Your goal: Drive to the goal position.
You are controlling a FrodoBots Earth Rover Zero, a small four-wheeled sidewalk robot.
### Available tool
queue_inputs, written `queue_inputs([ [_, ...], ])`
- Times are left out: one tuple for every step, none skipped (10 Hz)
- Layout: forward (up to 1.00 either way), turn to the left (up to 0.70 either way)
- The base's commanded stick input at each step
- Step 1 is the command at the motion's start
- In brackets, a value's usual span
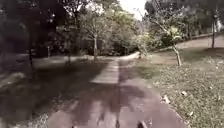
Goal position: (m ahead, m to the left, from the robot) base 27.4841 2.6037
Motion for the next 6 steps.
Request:
queue_inputs([
  [0.85, 0.0],
  [0.85, 0.0],
  [0.85, 0.0],
  [0.77, 0.0],
  [0.7, 0.0],
  [0.7, 0.0],
])
